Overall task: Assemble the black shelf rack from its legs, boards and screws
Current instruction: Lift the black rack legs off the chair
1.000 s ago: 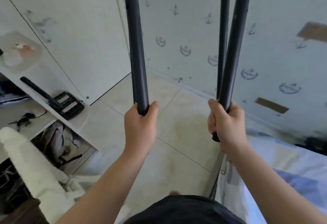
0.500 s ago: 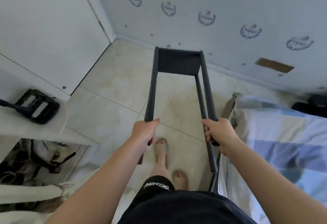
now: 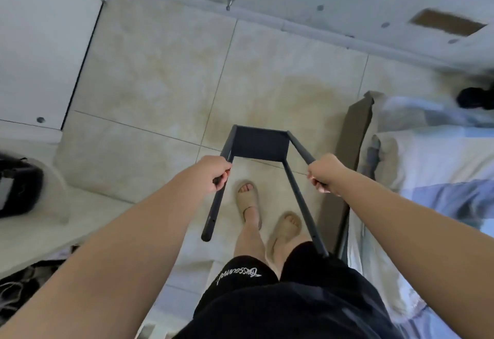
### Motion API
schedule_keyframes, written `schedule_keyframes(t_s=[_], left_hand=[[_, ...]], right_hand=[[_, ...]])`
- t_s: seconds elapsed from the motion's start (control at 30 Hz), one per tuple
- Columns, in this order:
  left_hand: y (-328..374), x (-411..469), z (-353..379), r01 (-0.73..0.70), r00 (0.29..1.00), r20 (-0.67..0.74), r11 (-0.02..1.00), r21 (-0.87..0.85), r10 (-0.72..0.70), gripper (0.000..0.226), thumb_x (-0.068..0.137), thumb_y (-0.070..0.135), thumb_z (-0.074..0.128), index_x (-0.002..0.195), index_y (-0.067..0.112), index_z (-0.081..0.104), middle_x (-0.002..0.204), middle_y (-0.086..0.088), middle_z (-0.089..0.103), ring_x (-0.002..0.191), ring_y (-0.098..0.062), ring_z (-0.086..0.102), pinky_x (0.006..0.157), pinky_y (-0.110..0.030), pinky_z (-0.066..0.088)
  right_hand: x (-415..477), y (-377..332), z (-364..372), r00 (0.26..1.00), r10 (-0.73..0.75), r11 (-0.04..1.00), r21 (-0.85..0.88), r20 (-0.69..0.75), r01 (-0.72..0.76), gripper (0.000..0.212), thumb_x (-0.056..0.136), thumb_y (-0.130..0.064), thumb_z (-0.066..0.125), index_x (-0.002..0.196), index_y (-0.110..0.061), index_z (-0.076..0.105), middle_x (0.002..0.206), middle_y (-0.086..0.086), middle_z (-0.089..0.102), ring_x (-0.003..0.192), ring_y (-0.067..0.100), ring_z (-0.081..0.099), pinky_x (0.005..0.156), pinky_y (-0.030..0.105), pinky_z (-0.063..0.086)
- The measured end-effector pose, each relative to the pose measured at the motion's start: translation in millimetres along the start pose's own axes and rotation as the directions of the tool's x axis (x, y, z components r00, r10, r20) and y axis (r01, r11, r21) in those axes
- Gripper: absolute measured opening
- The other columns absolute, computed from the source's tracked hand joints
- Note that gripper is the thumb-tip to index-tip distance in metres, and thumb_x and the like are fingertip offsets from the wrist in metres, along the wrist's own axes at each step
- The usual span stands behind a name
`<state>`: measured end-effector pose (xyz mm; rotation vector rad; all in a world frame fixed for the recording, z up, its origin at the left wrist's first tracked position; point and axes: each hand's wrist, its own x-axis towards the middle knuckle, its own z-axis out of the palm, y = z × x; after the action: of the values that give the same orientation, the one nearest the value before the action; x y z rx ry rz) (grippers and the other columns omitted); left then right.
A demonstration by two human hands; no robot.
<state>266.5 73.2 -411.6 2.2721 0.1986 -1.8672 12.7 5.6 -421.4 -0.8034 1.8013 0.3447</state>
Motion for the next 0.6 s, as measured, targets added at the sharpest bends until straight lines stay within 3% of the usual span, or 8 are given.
schedule_keyframes(t_s=[0.2,0.37,0.47,0.53,0.6], left_hand=[[23.6,51.9,19.8,-0.008,0.993,-0.111,0.989,0.145,0.024,0.019,0.101,0.011,0.044,0.084,0.010,0.052,0.087,-0.010,0.059,0.054,-0.011,0.042,0.049,-0.018,0.031],[49.3,72.8,25.4,-0.140,0.976,-0.104,0.921,0.362,0.190,0.029,0.102,0.012,0.043,0.073,0.010,0.047,0.085,-0.012,0.058,0.057,-0.019,0.047,0.049,-0.025,0.038],[58.8,74.6,24.0,-0.160,0.948,-0.169,0.864,0.478,0.270,0.019,0.100,0.017,0.044,0.092,0.005,0.057,0.084,-0.011,0.062,0.062,-0.023,0.053,0.049,-0.027,0.038],[62.0,72.6,23.4,-0.187,0.899,-0.219,0.783,0.593,0.380,0.026,0.100,0.025,0.042,0.109,0.005,0.057,0.098,-0.013,0.064,0.074,-0.028,0.060,0.053,-0.028,0.037],[62.6,69.4,23.3,-0.248,0.854,-0.187,0.697,0.673,0.485,0.032,0.101,0.032,0.039,0.117,0.008,0.054,0.105,-0.012,0.063,0.089,-0.032,0.064,0.063,-0.033,0.043]], right_hand=[[46.4,-15.4,4.0,0.991,-0.093,0.927,-0.372,-0.101,0.049,0.021,0.094,-0.001,0.055,0.074,-0.003,0.048,0.069,0.011,0.054,0.054,0.020,0.052,0.042,0.026,0.035],[65.9,-29.1,-0.7,0.969,-0.193,0.896,-0.431,-0.152,0.111,0.017,0.094,-0.007,0.051,0.078,-0.001,0.053,0.073,0.010,0.052,0.057,0.022,0.050,0.044,0.025,0.034],[70.3,-35.9,-6.4,0.938,-0.264,0.913,-0.372,-0.224,0.168,0.014,0.094,-0.010,0.055,0.091,0.002,0.062,0.080,0.011,0.055,0.063,0.027,0.055,0.050,0.028,0.046],[70.2,-40.7,-9.3,0.895,-0.365,0.891,-0.377,-0.258,0.254,0.016,0.097,-0.012,0.056,0.101,0.001,0.064,0.095,0.014,0.060,0.077,0.033,0.061,0.065,0.039,0.056],[67.3,-44.8,-11.0,0.848,-0.459,0.851,-0.405,-0.264,0.335,0.019,0.101,-0.015,0.053,0.112,-0.003,0.063,0.114,0.012,0.057,0.091,0.032,0.059,0.078,0.044,0.055]])
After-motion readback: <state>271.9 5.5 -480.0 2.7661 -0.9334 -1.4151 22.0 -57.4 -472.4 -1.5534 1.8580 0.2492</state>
